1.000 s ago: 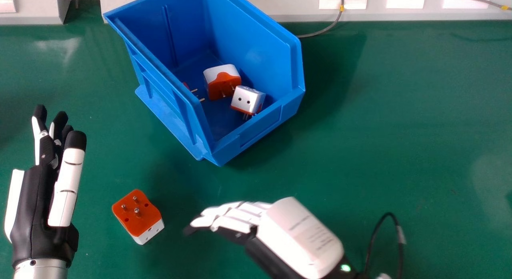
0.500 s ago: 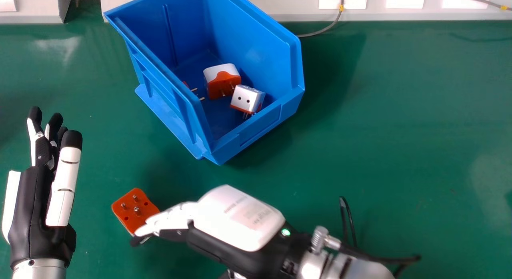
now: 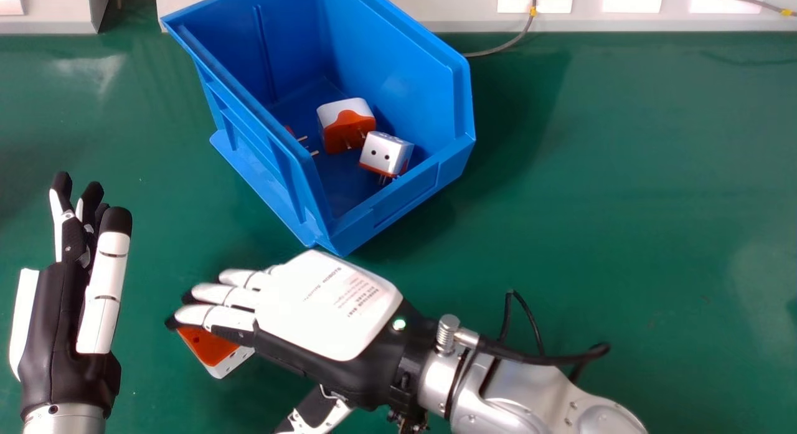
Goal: Pick all objects and put in blue box
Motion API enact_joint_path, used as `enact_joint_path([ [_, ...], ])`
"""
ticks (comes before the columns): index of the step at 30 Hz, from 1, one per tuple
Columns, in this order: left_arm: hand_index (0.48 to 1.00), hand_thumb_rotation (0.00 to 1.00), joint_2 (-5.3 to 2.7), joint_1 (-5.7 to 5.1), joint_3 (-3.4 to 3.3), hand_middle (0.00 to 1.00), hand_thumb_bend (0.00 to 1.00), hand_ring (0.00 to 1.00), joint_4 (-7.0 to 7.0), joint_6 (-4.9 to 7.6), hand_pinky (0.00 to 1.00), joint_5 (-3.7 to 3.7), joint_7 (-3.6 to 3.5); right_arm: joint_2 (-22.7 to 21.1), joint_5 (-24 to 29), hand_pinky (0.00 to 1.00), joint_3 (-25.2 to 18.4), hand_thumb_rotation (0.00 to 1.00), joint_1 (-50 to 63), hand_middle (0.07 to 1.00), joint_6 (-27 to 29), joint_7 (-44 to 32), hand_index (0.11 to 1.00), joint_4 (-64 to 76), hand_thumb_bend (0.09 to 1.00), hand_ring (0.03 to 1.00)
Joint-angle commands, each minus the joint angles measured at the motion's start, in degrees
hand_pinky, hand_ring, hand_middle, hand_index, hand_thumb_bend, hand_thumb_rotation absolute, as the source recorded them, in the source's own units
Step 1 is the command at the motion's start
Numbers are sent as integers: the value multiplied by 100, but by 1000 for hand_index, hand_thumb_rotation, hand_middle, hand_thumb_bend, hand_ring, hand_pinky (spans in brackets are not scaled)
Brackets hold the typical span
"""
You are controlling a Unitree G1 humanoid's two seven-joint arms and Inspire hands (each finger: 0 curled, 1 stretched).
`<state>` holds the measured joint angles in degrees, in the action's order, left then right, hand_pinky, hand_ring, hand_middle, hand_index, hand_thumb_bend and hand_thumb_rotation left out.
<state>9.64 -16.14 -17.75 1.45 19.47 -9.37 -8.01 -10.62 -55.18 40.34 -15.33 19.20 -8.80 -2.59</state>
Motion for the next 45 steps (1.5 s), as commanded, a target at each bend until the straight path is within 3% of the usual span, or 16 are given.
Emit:
enact_joint_path([
  [1, 1000, 868, 56, 67, -10, 1000, 627, 1000, -82, 92, 1000, 27, -1, 119, -97, 972, 43, 338, -268, 989, -29, 121, 984, -81, 501, 988],
  [3, 1000, 870, 44, 72, 3, 1000, 630, 1000, -135, 39, 1000, 56, 23, 155, -172, 982, 101, 349, -419, 993, -51, 78, 990, -212, 504, 992],
  [10, 1000, 870, 34, 150, 22, 1000, 628, 1000, -100, -40, 1000, 71, 87, 221, -235, 999, 284, 366, -919, 1000, -139, -281, 1000, -526, 509, 1000],
  [15, 1000, 869, -9, 174, 68, 1000, 624, 1000, -190, -137, 1000, 99, 161, 347, -243, 1000, 397, 357, -1270, 1000, -213, -614, 1000, -854, 502, 1000],
  [21, 1000, 867, -45, 176, 125, 1000, 604, 1000, -281, -187, 1000, 143, 257, 682, 3, 1000, 429, 334, -1681, 1000, -337, -824, 1000, -1677, 466, 1000],
  [24, 1000, 866, -59, 201, 144, 1000, 597, 1000, -254, -178, 1000, 157, 285, 806, 8, 1000, 455, 306, -1846, 1000, -385, -781, 1000, -2011, 442, 1000],
  [35, 1000, 870, -79, 266, 194, 1000, 612, 1000, -205, -153, 1000, 184, 343, 1136, -104, 1000, 556, 300, -2299, 1000, -527, -373, 1000, -2812, 401, 1000],
  [38, 1000, 870, -100, 251, 212, 1000, 616, 1000, -262, -160, 1000, 201, 354, 1186, -120, 1000, 590, 289, -2394, 1000, -538, -280, 1000, -2974, 389, 1000],
  [41, 1000, 870, -101, 269, 199, 1000, 618, 1000, -204, -128, 1000, 190, 338, 1247, -149, 1000, 650, 279, -2480, 1000, -595, -182, 1000, -3166, 383, 1000],
  [45, 1000, 869, -113, 259, 202, 1000, 618, 1000, -233, -126, 1000, 195, 331, 1365, -132, 1000, 698, 262, -2570, 1000, -705, -93, 1000, -3398, 370, 1000],
])
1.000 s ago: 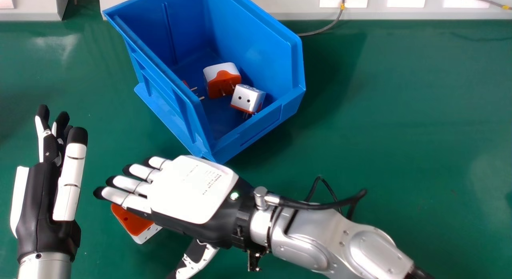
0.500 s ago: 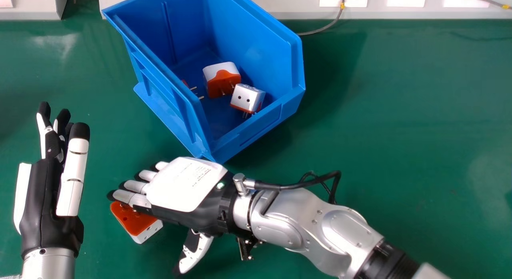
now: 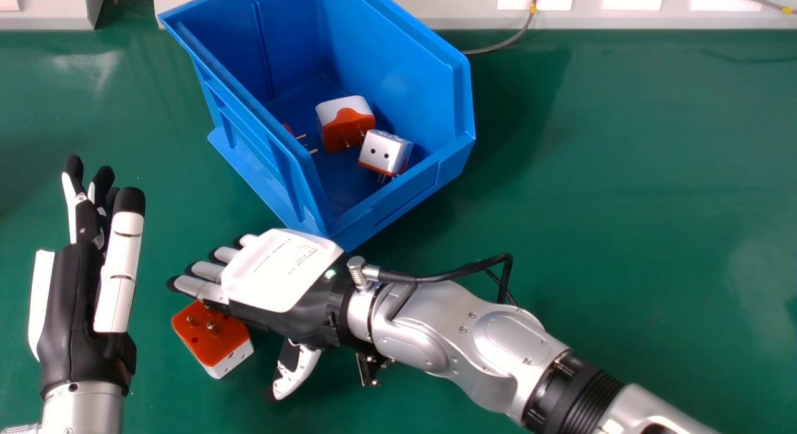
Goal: Pick all objects and put in blue box
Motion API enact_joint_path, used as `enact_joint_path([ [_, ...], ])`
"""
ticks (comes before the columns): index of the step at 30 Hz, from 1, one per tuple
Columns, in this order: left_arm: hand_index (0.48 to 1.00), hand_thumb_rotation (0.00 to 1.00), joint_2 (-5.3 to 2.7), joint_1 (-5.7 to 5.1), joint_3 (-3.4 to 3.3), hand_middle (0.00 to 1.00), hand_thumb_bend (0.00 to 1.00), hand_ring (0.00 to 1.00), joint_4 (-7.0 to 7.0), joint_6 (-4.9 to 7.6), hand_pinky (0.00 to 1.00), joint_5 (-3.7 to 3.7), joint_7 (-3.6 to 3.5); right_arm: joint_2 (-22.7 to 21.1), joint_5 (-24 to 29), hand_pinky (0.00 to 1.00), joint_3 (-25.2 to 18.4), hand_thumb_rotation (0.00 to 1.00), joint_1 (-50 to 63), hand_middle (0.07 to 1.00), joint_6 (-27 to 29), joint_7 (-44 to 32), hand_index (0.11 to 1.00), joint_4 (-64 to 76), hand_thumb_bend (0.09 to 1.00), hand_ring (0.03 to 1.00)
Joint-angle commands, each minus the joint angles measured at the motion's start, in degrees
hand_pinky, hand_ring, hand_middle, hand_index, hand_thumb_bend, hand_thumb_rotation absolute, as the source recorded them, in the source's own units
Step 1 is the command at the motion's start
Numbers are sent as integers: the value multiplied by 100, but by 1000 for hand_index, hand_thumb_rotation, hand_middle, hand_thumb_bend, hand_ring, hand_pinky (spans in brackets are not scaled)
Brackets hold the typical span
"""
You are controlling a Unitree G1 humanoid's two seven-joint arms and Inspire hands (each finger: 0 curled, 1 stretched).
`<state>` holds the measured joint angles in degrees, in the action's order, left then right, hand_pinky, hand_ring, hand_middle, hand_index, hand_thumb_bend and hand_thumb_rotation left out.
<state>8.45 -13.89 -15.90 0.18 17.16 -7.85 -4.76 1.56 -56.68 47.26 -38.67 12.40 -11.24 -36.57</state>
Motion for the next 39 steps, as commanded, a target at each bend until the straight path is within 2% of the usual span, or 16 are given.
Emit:
enact_joint_path([
  [1, 1000, 869, 6, 36, 15, 1000, 619, 1000, -106, 103, 1000, 43, 3, 171, 21, 1000, 12, 261, -252, 1000, -45, 175, 1000, -40, 367, 1000],
  [3, 1000, 869, 7, 46, 12, 1000, 630, 1000, -102, 96, 1000, 41, -1, 217, 20, 1000, 36, 256, -279, 1000, -89, 223, 1000, -109, 354, 1000],
  [5, 1000, 870, -6, 25, 17, 1000, 626, 1000, -157, 74, 1000, 40, 4, 250, 14, 1000, 62, 252, -302, 1000, -121, 252, 1000, -154, 340, 1000],
  [9, 1000, 869, -20, 5, 7, 1000, 614, 1000, -157, 103, 1000, 24, -4, 351, -32, 1000, 155, 243, -363, 1000, -190, 376, 1000, -329, 321, 1000],
  [11, 1000, 870, -38, -13, 19, 1000, 618, 1000, -213, 89, 1000, 37, 9, 412, -49, 1000, 205, 237, -407, 1000, -216, 447, 1000, -452, 314, 1000],
  [18, 1000, 872, -82, -18, 18, 1000, 619, 1000, -221, 122, 1000, 47, 17, 511, -25, 1000, 315, 229, -487, 1000, -257, 565, 978, -629, 279, 1000],
  [24, 1000, 872, -136, -69, 56, 1000, 617, 1000, -379, 85, 1000, 89, 72, 560, -41, 1000, 401, 234, -473, 1000, -314, 632, 972, -692, 265, 1000],
  [29, 1000, 874, -161, -73, 96, 1000, 630, 1000, -408, 110, 1000, 145, 123, 577, -34, 1000, 454, 242, -485, 1000, -334, 680, 965, -806, 260, 1000],
  [32, 1000, 875, -157, -61, 107, 1000, 625, 1000, -386, 122, 1000, 144, 133, 594, -26, 1000, 479, 243, -511, 1000, -346, 686, 961, -895, 258, 1000],
  [36, 1000, 882, -177, -99, 141, 1000, 599, 1000, -511, 66, 1000, 171, 171, 613, -65, 1000, 528, 228, -533, 997, -398, 670, 954, -951, 262, 999],
  [39, 1000, 887, -190, -99, 155, 1000, 588, 1000, -523, 54, 1000, 182, 194, 599, -93, 1000, 576, 223, -544, 993, -429, 638, 948, -942, 269, 997],
])
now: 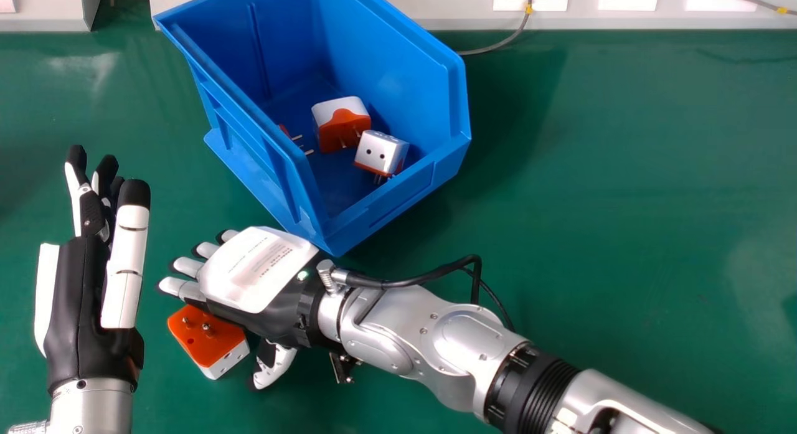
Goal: Pick all objects and put in blue box
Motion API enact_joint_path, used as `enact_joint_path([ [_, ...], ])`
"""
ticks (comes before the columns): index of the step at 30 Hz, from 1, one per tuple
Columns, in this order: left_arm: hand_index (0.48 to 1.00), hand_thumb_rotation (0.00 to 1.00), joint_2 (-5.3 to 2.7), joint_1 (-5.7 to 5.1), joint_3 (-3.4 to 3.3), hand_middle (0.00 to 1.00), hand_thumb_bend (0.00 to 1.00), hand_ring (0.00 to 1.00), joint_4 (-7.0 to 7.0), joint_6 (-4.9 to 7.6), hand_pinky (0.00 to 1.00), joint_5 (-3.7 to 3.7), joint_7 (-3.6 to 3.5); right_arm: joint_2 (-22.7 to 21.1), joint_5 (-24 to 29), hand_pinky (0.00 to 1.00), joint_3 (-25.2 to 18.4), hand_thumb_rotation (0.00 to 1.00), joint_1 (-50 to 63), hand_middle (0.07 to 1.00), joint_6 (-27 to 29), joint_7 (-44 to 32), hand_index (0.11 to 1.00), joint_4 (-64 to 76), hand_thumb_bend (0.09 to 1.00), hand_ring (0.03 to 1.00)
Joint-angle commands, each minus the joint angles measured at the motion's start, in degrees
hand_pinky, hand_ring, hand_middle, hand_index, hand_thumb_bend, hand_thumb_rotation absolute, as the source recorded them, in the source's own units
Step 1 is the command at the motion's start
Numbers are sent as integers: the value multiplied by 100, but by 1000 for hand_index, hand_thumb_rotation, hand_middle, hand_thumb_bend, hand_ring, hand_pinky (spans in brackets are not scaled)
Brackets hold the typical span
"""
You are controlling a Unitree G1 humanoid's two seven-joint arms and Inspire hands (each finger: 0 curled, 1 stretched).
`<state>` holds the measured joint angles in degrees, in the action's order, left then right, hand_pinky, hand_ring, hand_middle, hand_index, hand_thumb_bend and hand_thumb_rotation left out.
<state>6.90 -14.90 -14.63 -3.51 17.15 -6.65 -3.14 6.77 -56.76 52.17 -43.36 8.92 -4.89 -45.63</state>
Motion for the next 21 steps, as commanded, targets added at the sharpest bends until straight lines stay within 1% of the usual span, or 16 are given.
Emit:
enact_joint_path([
  [1, 1000, 889, -41, 6, 33, 1000, 587, 1000, -149, 65, 1000, 63, 38, 69, -91, 999, 99, 227, -78, 992, -91, -9, 948, -18, 272, 996],
  [4, 1000, 893, -60, 14, 58, 1000, 586, 1000, -159, 85, 1000, 76, 56, 71, -120, 974, 161, 240, -103, 981, -125, 3, 937, -24, 280, 984],
  [5, 1000, 895, -66, 14, 63, 1000, 588, 1000, -173, 80, 1000, 70, 57, 107, -136, 946, 187, 248, -133, 966, -142, 45, 921, -96, 286, 967],
  [7, 1000, 896, -81, 2, 73, 1000, 588, 1000, -223, 64, 1000, 71, 71, 188, -206, 932, 272, 251, -209, 959, -166, 214, 913, -290, 288, 958],
  [8, 1000, 897, -83, -1, 74, 1000, 585, 1000, -229, 71, 1000, 72, 73, 198, -251, 895, 327, 254, -243, 933, -157, 329, 889, -346, 298, 927],
  [9, 1000, 897, -84, -3, 74, 1000, 585, 1000, -226, 83, 1000, 77, 77, 196, -287, 895, 380, 254, -274, 933, -136, 454, 889, -397, 298, 927],
  [10, 1000, 897, -88, -12, 79, 1000, 582, 1000, -240, 87, 1000, 85, 85, 180, -303, 847, 418, 249, -293, 899, -102, 573, 858, -432, 319, 886],
  [12, 1000, 897, -91, -28, 86, 1000, 582, 1000, -269, 90, 1000, 98, 99, 174, -270, 847, 425, 249, -302, 899, -40, 763, 858, -525, 319, 886],
  [13, 1000, 898, -93, -32, 90, 1000, 580, 1000, -282, 92, 1000, 103, 105, 185, -233, 724, 406, 200, -299, 801, -21, 822, 786, -578, 359, 766],
  [14, 1000, 898, -94, -31, 90, 1000, 580, 1000, -281, 100, 1000, 103, 108, 208, -196, 724, 385, 200, -300, 801, -11, 858, 786, -646, 359, 766],
  [15, 1000, 899, -100, -29, 94, 1000, 585, 1000, -282, 104, 1000, 109, 115, 253, -161, 609, 368, 161, -309, 725, -28, 852, 724, -739, 392, 660],
  [16, 1000, 900, -105, -26, 94, 1000, 589, 1000, -277, 110, 1000, 116, 121, 295, -130, 518, 356, 128, -313, 664, -52, 837, 674, -818, 418, 575],
  [18, 1000, 900, -118, -17, 96, 1000, 589, 1000, -270, 117, 1000, 134, 130, 342, -60, 518, 345, 128, -303, 664, -129, 787, 674, -882, 418, 575],
  [19, 1000, 901, -125, -12, 97, 1000, 593, 1000, -271, 116, 1000, 141, 133, 351, -31, 443, 341, 103, -275, 613, -196, 768, 634, -861, 439, 505],
  [20, 1000, 901, -133, -8, 98, 1000, 593, 1000, -275, 113, 1000, 149, 136, 346, -23, 443, 343, 103, -242, 613, -259, 763, 634, -813, 439, 505],
  [21, 1000, 902, -140, -7, 98, 1000, 596, 1000, -281, 109, 1000, 157, 140, 335, -23, 380, 348, 82, -217, 569, -308, 759, 604, -762, 456, 443],
])
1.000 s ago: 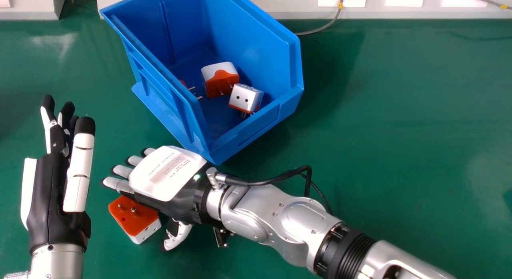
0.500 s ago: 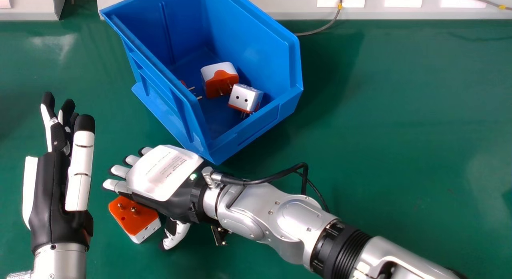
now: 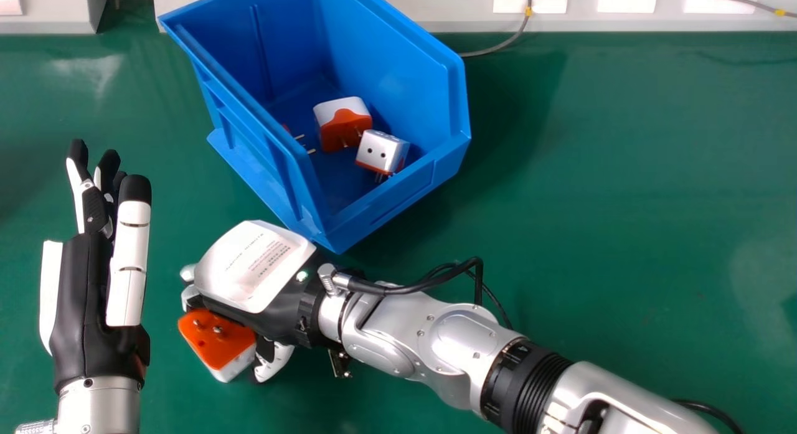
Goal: Pick all objects and put in blue box
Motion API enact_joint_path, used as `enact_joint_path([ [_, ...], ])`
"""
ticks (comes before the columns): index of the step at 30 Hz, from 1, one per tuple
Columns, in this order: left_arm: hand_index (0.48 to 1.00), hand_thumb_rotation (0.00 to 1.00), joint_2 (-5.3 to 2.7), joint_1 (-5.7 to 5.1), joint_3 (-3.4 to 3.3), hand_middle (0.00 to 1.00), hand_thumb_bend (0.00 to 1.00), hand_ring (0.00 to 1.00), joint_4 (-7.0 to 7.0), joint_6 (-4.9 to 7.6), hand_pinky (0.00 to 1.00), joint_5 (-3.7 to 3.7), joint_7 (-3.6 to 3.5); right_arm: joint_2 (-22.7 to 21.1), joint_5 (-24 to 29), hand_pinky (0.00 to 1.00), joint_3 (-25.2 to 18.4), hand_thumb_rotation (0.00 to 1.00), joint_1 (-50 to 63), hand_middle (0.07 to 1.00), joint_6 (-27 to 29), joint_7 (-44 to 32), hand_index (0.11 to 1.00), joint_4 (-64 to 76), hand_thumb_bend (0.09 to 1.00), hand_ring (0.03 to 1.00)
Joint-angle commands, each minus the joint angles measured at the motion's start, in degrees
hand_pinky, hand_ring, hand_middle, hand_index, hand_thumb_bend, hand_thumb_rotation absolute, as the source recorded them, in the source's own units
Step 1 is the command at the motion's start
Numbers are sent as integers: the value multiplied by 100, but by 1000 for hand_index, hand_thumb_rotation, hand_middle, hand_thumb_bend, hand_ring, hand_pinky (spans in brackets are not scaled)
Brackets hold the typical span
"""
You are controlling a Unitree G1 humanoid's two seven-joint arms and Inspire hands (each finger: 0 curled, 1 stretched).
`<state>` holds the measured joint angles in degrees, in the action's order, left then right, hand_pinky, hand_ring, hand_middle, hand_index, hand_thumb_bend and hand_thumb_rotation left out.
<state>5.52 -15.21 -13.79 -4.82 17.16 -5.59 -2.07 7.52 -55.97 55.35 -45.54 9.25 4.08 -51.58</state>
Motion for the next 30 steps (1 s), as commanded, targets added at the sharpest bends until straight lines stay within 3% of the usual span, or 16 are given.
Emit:
enact_joint_path([
  [1, 1000, 902, -8, 23, 15, 1000, 596, 1000, -156, 103, 1000, 60, 37, 244, -101, 380, 34, 82, 20, 569, -367, -131, 604, -117, 456, 443],
  [4, 1000, 904, -16, 16, 21, 1000, 599, 1000, -195, 76, 1000, 67, 55, 199, -81, 261, 35, 52, 22, 533, -400, -204, 557, -11, 483, 320],
  [6, 1000, 904, -16, 20, 22, 1000, 599, 1000, -206, 67, 1000, 66, 61, 181, -87, 261, 43, 52, 15, 533, -425, -234, 557, 19, 483, 320],
  [7, 1000, 905, -16, 23, 22, 1000, 600, 1000, -209, 64, 1000, 63, 61, 176, -91, 209, 47, 66, 8, 453, -442, -251, 540, 23, 491, 268],
  [8, 1000, 905, -16, 27, 20, 1000, 600, 1000, -206, 63, 1000, 55, 58, 173, -94, 209, 52, 66, -2, 453, -461, -267, 540, 21, 491, 268],
  [10, 1000, 907, -14, 37, 18, 1000, 601, 1000, -199, 64, 1000, 43, 51, 155, -102, 134, 65, 86, -11, 333, -494, -271, 515, 29, 501, 191],
  [16, 1000, 910, -16, 68, 27, 1000, 590, 1000, -172, 59, 1000, 43, 48, 126, -128, 43, 87, 111, -21, 190, -587, -214, 488, 10, 514, 97],
  [30, 1000, 912, 22, 118, 13, 1000, 593, 1000, -126, 63, 1000, 18, -11, 101, -65, 4, 51, 121, 6, 137, -749, -189, 475, 30, 519, 62],
])
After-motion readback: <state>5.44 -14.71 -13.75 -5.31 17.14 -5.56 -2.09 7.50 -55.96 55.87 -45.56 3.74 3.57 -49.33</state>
